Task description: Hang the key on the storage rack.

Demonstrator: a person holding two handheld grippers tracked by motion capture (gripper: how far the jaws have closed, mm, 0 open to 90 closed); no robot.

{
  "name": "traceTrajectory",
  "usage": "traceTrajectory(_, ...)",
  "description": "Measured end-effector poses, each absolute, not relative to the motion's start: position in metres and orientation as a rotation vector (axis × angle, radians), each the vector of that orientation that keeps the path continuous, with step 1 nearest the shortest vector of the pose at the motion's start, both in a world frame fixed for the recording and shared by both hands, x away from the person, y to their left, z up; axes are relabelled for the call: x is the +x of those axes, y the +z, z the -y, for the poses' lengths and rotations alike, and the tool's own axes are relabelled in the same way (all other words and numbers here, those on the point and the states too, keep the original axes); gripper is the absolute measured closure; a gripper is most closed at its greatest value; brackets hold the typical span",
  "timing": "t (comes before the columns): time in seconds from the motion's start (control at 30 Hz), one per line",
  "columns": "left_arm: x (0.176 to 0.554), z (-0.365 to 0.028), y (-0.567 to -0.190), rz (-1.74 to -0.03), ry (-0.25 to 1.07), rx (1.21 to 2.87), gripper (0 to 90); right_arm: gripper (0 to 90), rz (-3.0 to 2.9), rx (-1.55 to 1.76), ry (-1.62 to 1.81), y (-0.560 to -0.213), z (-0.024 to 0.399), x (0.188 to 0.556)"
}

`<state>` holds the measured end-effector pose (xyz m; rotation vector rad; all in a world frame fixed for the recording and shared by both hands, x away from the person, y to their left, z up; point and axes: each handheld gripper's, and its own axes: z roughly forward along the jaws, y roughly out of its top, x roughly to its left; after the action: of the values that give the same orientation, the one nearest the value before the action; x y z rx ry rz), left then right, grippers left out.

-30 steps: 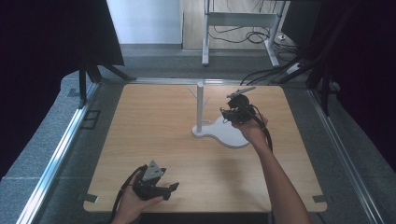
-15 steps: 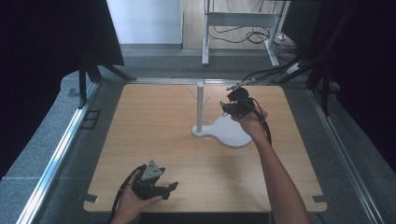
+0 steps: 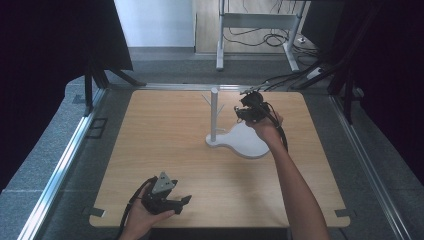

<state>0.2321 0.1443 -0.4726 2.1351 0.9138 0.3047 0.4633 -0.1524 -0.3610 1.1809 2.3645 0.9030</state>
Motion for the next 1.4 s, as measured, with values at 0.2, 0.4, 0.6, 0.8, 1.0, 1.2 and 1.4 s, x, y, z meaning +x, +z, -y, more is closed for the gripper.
traceTrajectory(0.2,0.232,-0.145,-0.472,-0.919,0.307,2.126,28.1,84.6,-2.373,1.188,0.886,-0.365,0.149,0.469)
traceTrajectory(0.4,0.233,-0.146,-0.473,-0.919,0.303,2.128,28.1,84.6,-2.372,1.176,0.884,-0.368,0.142,0.475)
traceTrajectory(0.6,0.233,-0.147,-0.472,-0.921,0.302,2.122,28.1,84.7,-2.371,1.179,0.877,-0.373,0.135,0.482)
traceTrajectory(0.8,0.233,-0.148,-0.472,-0.919,0.301,2.120,28.2,84.7,-2.365,1.167,0.886,-0.372,0.126,0.487)
traceTrajectory(1.0,0.232,-0.148,-0.471,-0.918,0.300,2.120,28.2,84.7,-2.356,1.136,0.890,-0.369,0.120,0.489)
traceTrajectory(1.2,0.233,-0.149,-0.471,-0.920,0.301,2.119,28.2,84.7,-2.354,1.137,0.887,-0.370,0.118,0.491)
traceTrajectory(1.4,0.232,-0.147,-0.472,-0.918,0.299,2.121,28.2,84.7,-2.353,1.133,0.895,-0.370,0.116,0.490)
